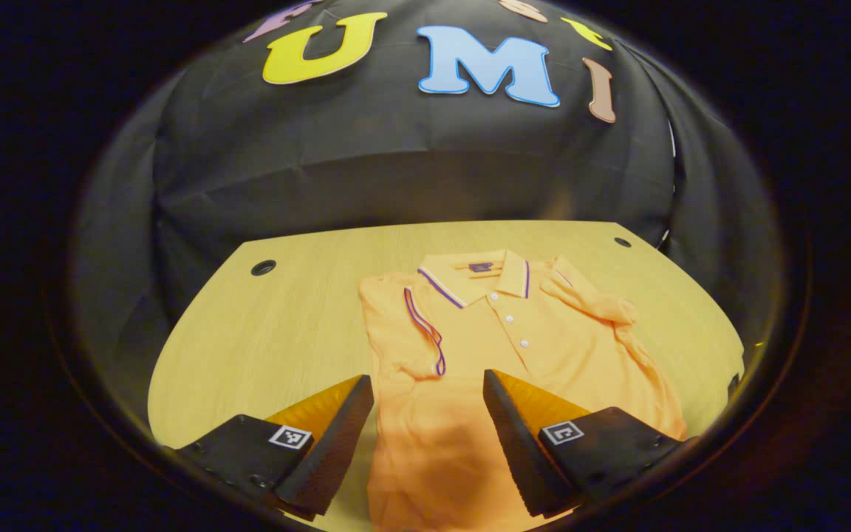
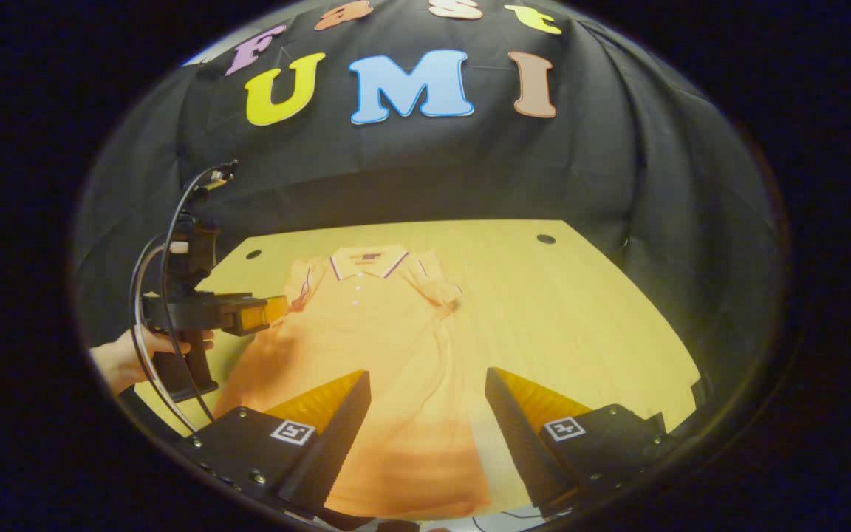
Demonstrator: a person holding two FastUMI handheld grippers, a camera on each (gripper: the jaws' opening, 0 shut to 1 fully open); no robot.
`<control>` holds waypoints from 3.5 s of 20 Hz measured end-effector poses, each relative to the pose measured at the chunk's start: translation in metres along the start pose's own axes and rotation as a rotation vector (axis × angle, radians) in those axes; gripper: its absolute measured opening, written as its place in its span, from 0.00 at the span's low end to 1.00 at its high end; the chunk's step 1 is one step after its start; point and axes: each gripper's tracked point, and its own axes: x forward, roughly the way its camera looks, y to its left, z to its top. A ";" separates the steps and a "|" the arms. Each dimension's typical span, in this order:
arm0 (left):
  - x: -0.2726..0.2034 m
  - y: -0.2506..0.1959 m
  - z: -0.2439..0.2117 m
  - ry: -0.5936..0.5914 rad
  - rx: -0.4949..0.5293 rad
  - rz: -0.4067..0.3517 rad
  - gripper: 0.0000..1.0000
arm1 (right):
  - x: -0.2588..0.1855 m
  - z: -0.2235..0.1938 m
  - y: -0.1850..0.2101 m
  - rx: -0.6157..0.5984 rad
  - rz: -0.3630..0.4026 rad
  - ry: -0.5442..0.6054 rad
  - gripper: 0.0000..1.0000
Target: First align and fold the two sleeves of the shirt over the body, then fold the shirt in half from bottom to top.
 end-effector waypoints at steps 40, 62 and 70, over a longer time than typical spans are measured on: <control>-0.203 -0.011 -0.223 0.134 -0.035 0.037 0.69 | -0.028 -0.170 -0.014 -0.047 0.015 0.219 0.83; -0.207 -0.020 -0.094 -0.040 -0.145 0.094 0.06 | -0.041 -0.028 -0.001 -0.012 0.160 0.002 0.02; -0.170 -0.011 0.009 -0.146 -0.145 0.074 0.06 | -0.004 0.063 0.000 -0.034 0.150 -0.085 0.02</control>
